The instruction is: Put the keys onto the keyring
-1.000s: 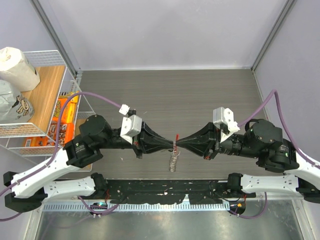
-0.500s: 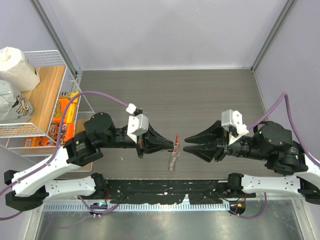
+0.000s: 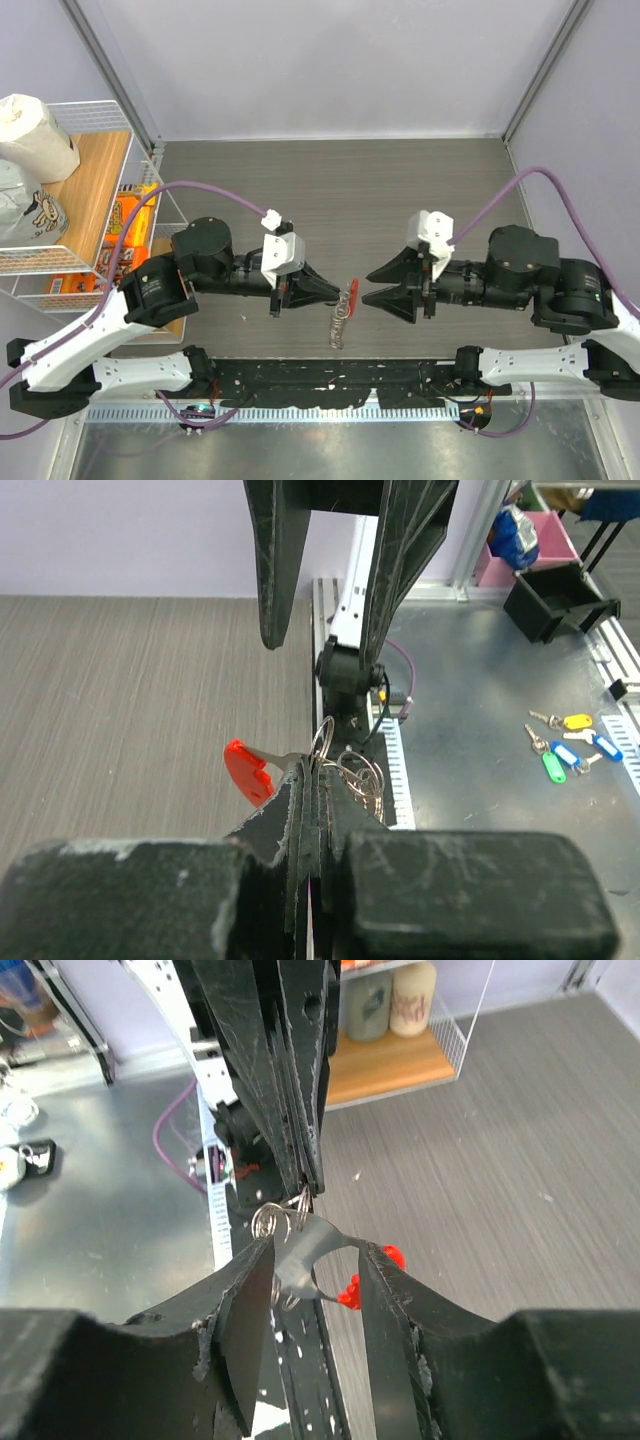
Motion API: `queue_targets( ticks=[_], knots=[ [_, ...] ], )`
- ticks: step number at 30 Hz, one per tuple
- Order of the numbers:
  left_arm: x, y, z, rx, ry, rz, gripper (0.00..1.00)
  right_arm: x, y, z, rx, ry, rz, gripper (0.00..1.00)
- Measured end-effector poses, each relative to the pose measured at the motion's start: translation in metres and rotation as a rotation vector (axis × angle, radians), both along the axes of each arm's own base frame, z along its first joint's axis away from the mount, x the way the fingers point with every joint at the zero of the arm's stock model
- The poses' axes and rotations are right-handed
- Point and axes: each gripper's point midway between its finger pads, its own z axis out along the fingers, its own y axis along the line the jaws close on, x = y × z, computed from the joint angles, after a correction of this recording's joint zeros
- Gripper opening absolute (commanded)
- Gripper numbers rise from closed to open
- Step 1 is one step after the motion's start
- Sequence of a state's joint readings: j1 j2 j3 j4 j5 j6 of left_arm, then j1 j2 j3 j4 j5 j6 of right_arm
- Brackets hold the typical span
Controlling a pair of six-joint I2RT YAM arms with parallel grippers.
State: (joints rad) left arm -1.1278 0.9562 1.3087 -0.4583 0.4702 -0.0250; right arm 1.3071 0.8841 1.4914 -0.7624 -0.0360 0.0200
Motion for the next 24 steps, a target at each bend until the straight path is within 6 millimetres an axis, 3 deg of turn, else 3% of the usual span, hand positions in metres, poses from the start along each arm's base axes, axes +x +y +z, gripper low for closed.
queue_targets(
  ticks=[5,24],
  knots=[
    [0.002,0.007,-0.014,0.072,-0.02,0.01,0.0,0.003,0.007,-0.021,-0.128,0.013,0.005,0.45],
    [0.006,0.018,-0.047,0.229,-0.041,0.021,0.0,0.0,0.037,-0.052,-0.307,0.031,0.091,0.41]
  ],
)
